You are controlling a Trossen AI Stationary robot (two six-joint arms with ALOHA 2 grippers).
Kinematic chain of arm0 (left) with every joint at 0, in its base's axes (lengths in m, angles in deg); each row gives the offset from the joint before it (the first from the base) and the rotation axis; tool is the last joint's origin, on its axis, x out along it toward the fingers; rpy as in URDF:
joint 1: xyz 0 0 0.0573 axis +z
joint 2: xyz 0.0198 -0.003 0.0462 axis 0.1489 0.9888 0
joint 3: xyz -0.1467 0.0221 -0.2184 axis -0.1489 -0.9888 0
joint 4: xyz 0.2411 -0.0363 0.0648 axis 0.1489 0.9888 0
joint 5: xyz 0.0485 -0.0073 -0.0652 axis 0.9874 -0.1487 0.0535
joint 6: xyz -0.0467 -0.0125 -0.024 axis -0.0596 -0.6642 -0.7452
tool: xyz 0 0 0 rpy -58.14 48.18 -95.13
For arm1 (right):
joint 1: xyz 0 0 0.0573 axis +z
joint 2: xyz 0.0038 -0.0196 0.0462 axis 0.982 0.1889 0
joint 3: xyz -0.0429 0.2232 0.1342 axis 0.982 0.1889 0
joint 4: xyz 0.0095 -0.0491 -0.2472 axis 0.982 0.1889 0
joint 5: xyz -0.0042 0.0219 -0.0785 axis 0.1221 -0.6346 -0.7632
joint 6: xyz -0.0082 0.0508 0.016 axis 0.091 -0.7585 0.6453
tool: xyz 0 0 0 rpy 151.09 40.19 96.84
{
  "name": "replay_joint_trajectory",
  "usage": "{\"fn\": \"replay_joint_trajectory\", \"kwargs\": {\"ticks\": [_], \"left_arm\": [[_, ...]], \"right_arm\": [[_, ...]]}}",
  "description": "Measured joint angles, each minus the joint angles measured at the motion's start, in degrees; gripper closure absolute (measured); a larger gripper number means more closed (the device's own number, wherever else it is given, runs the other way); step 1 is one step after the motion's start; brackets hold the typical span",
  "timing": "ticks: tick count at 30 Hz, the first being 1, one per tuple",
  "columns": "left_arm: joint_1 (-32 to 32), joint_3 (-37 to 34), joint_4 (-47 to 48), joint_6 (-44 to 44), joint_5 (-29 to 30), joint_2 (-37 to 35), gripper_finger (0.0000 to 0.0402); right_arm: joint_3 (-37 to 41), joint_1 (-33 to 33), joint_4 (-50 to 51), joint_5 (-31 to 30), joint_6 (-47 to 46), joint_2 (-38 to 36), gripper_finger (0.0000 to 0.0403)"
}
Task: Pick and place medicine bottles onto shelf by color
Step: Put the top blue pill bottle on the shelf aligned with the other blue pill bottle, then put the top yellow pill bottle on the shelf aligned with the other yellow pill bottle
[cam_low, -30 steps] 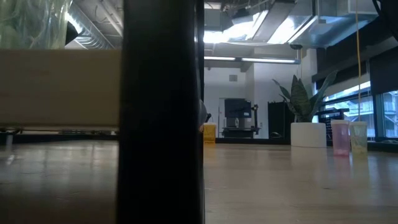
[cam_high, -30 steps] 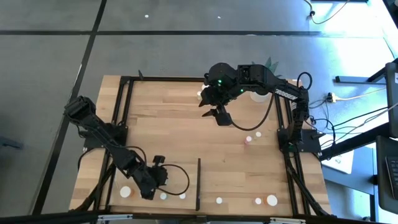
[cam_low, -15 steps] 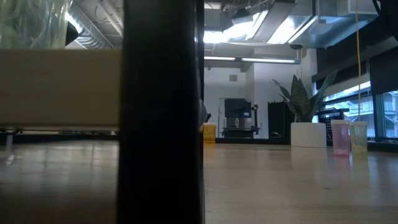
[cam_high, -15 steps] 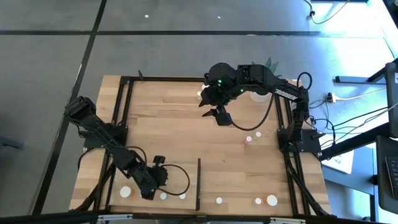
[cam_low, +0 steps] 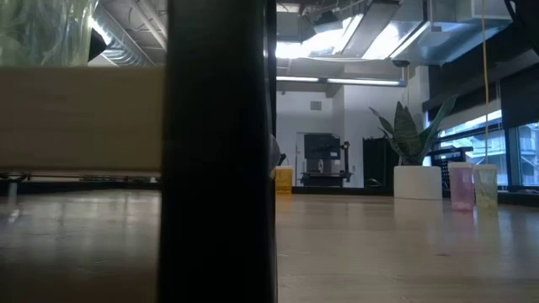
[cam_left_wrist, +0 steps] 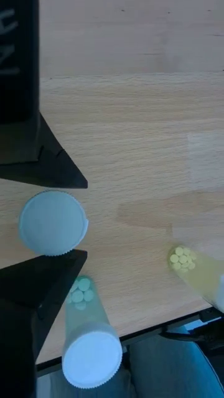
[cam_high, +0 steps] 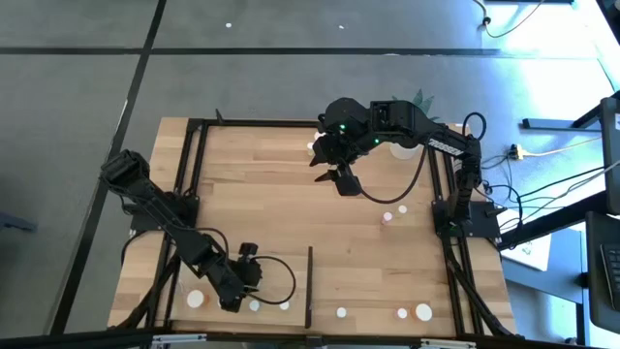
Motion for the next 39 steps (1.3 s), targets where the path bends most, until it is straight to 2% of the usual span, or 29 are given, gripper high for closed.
{"fn": "replay_joint_trajectory", "kwargs": {"ticks": [17,29,39], "left_arm": [[0.0,0.0,-0.09,-0.16,-0.98,-0.03,0.0169],[0.0,0.98,0.63,2.49,-0.96,-0.87,0.0165],[0.5,6.07,8.58,3.35,-0.94,-0.87,0.0167]], "right_arm": [[0.0,0.0,0.0,0.0,0.0,0.0,0.0205],[0.0,0.01,-0.02,0.02,0.0,0.0,0.0205],[0.0,0.0,-0.02,0.02,0.0,0.0,0.0205]]}}
